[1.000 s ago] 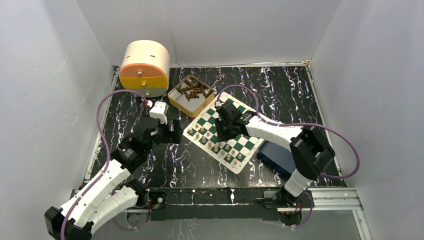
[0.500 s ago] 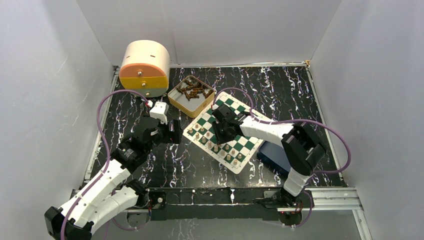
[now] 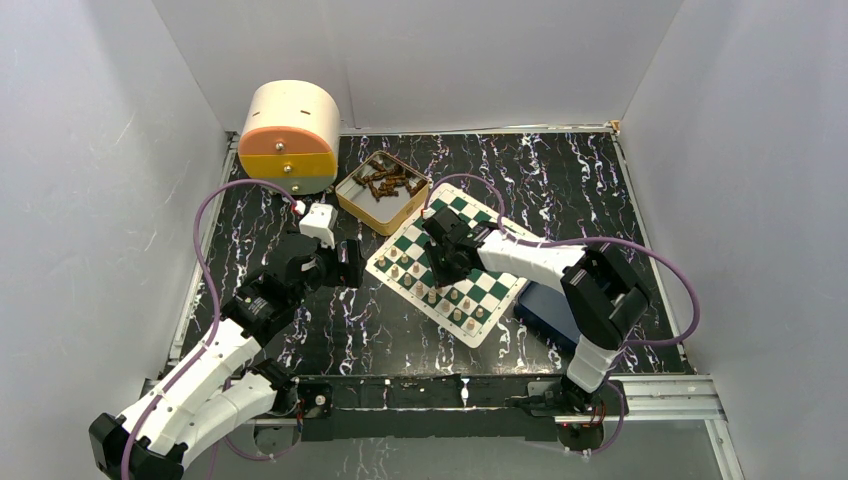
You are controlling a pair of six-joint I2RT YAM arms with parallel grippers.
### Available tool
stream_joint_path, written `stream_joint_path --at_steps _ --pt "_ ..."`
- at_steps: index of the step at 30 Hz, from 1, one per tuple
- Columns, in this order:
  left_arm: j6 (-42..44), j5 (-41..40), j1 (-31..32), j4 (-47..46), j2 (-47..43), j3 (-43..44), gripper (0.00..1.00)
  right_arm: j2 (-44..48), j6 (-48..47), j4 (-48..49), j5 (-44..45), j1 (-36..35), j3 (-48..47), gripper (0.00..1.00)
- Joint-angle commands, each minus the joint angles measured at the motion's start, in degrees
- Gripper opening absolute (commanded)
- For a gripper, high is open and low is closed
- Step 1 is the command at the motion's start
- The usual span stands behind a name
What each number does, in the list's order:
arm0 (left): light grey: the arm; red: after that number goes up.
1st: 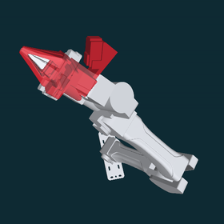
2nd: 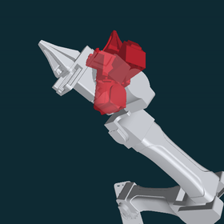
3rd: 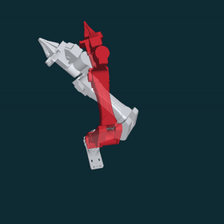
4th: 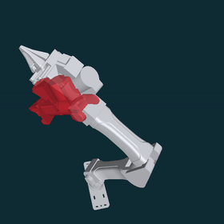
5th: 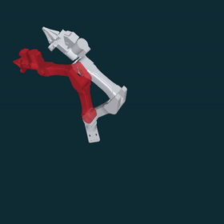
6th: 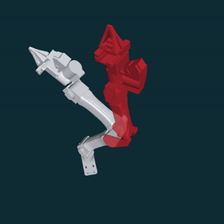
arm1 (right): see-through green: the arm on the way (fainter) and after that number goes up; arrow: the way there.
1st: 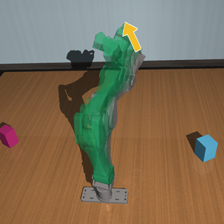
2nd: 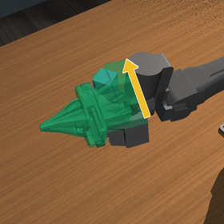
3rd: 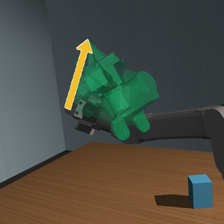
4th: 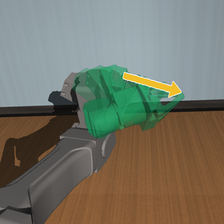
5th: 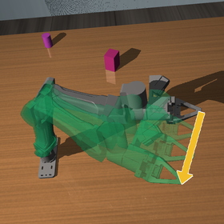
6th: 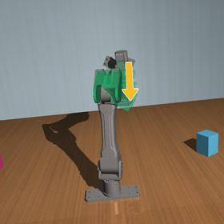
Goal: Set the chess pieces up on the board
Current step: Adjust the chess piece on the chessboard.
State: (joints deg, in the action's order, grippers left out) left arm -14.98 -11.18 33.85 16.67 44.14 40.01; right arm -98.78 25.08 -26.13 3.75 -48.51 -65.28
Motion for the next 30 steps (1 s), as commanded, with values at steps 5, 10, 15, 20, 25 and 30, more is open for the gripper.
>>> stream_joint_path --at_steps 5,10,15,20,25,30 --pt "0.4 -1.3 -0.1 -1.1 -1.0 -0.4 0.92 -1.0 -0.2 -0.8 1.4 -0.5 -2.8 0.32" --pt "0.3 -1.3 -0.1 -1.1 -1.1 -0.4 0.92 -0.3 -0.2 -0.6 2.0 -0.5 -2.6 0.28" --pt "0.1 -1.2 -0.1 -1.2 -1.2 -0.5 0.92 0.2 0.0 -0.6 3.3 -0.4 -2.7 0.24" --pt "0.0 -1.1 -0.1 -1.2 -1.5 -0.6 0.92 0.6 0.3 -1.3 4.8 -0.5 -3.5 0.23" --pt "0.0 -0.9 -0.1 -1.2 -1.6 -0.6 0.92 0.5 0.3 -1.5 5.4 -0.5 -3.8 0.22" --pt "0.0 -1.0 -0.1 -1.2 -1.6 -0.7 0.92 -0.3 0.4 -0.8 5.1 -0.4 -3.7 0.22"
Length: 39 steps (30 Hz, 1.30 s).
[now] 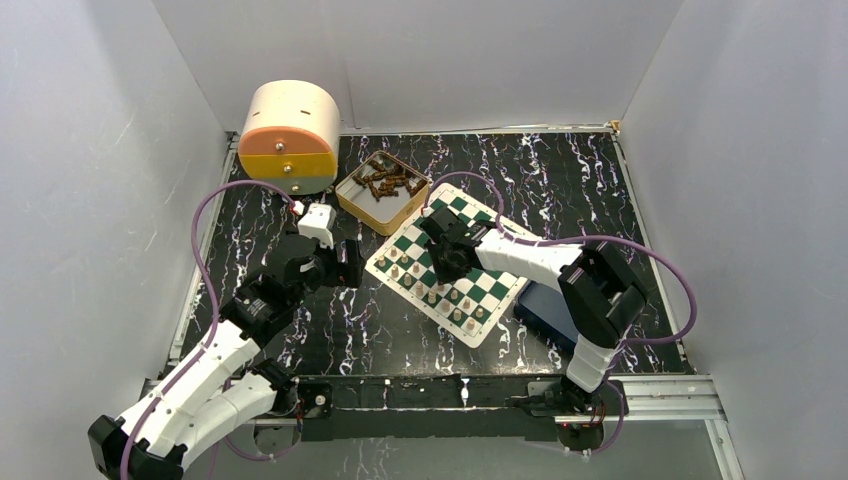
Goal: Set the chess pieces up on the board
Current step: Adjust the chess piece on the chessboard.
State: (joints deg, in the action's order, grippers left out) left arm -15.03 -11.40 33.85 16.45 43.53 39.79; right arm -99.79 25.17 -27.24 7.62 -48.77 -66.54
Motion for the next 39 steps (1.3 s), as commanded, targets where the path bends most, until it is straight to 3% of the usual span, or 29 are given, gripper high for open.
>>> stream_joint_path --at_steps 1,19,26,31,39 --pt "0.1 -0.8 -0.1 -1.0 -1.0 -0.4 0.92 0.4 0.3 0.4 1.0 -0.2 -2.4 0.22" --pt "0.1 -1.2 -0.1 -0.7 -2.0 -0.4 0.93 -1.7 1.9 -4.9 2.3 -0.3 -6.5 0.30" --pt "-0.7 -0.7 -0.1 -0.5 -1.9 -0.1 0.93 1.6 3.1 -8.5 2.4 -0.1 -10.6 0.45" --pt "-2.4 3.3 -0.1 -1.9 -2.8 -0.9 0.96 4.3 3.5 -13.0 6.8 1.2 -13.9 0.45" --pt "-6.5 9.7 -0.1 -1.0 0.0 -0.6 0.95 12.6 6.5 -17.5 13.6 8.6 -9.8 0.42"
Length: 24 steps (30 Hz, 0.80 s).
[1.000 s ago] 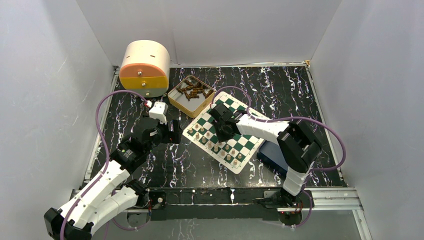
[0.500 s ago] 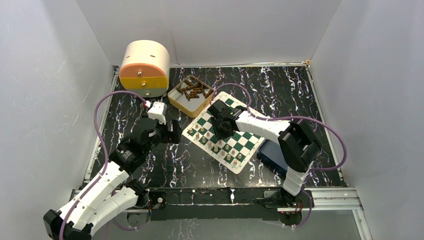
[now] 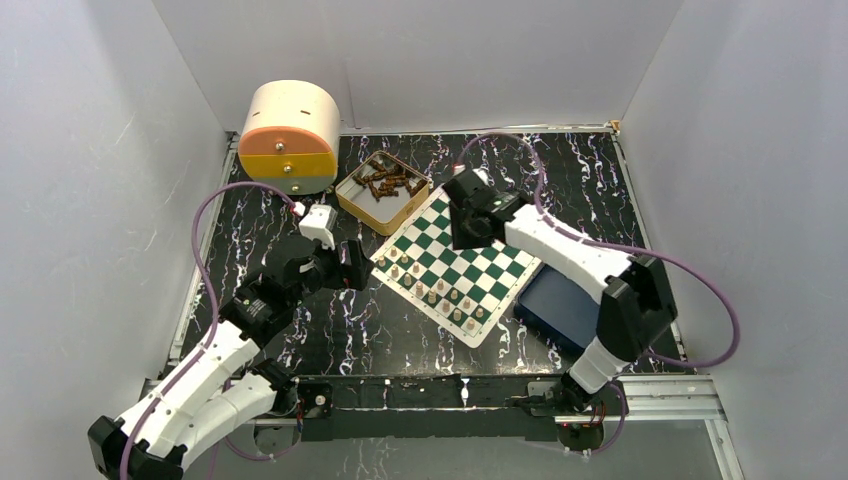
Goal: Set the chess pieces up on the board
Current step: Adjust the chess piece on the chessboard, then pick up the chess piece from the storage box.
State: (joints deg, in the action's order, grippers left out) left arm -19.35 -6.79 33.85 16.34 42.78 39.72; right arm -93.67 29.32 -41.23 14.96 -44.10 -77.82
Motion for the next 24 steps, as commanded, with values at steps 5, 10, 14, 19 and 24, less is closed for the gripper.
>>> stream_joint_path --at_steps 5,10,14,19,24 --pt "-0.5 13.6 -0.1 -2.1 2.6 -2.0 0.93 15.7 4.1 -4.2 6.6 12.9 7.7 0.39" --pt "0.3 15.3 -0.1 -1.6 2.8 -2.6 0.92 23.3 3.2 -2.7 9.1 22.0 16.2 0.37" --pt "0.4 16.2 -0.1 -2.3 2.6 -3.0 0.91 26.9 3.8 -0.6 10.5 27.2 21.2 0.36" --pt "0.5 17.1 -0.1 -2.2 2.0 -3.0 0.90 27.9 3.9 5.4 12.3 31.4 27.0 0.34" --pt "0.5 17.8 -0.1 -2.2 1.5 -3.1 0.89 26.7 3.8 13.6 13.0 34.1 31.8 0.33"
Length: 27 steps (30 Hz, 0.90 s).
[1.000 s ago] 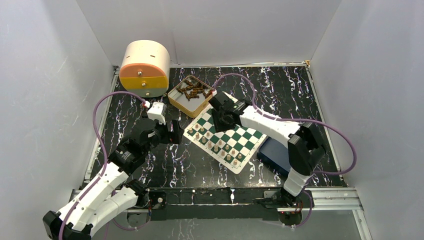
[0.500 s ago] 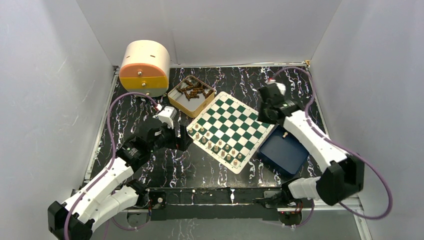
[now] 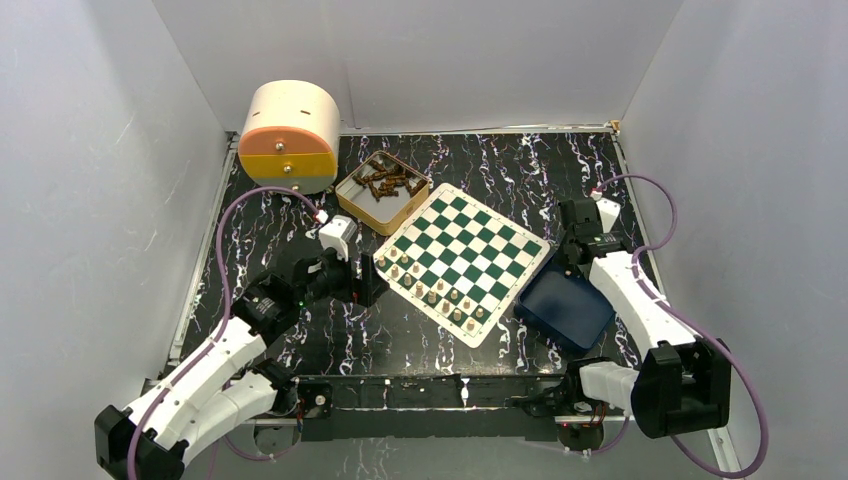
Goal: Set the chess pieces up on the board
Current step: Pick up the chess piece from the storage box.
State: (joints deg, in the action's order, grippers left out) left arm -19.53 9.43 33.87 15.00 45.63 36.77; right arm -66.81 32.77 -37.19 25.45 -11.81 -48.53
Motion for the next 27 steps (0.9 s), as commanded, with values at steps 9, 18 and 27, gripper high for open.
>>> stream_joint_path --at_steps 9,18,27 --pt "1.1 -0.7 -0.1 -0.3 -2.5 0.1 0.89 0.5 -1.8 24.3 -3.5 7.8 11.5 0.33" --pt "1.2 -1.5 -0.1 -0.2 -2.6 0.1 0.89 -1.2 -0.5 28.2 -4.3 9.1 14.6 0.35" --pt "1.2 -2.2 -0.1 -0.1 -2.7 0.1 0.89 -3.3 0.1 31.3 -6.1 10.4 16.8 0.34"
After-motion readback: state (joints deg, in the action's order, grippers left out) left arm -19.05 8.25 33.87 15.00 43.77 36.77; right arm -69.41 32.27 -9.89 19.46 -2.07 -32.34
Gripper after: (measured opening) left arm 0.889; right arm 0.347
